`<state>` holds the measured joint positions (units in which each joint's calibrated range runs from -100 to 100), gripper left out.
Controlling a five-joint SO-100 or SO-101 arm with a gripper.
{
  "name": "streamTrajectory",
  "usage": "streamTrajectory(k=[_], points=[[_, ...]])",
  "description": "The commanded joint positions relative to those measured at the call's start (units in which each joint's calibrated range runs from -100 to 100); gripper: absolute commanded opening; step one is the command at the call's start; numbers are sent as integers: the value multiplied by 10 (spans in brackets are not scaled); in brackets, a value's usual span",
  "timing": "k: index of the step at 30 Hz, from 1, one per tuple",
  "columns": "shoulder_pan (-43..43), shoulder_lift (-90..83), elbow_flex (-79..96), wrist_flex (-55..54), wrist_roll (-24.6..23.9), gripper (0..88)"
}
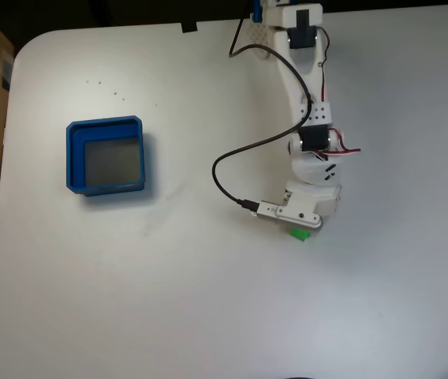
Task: Pick up green cube and drop it in the blue box
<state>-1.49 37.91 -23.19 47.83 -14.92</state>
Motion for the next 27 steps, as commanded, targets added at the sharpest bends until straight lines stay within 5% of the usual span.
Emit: streamTrajectory(k=[1, 17, 27], points=[[-2, -4, -36, -12, 1, 317], [-2, 1, -37, -12, 1, 312], [2, 0, -36, -10, 1, 130]])
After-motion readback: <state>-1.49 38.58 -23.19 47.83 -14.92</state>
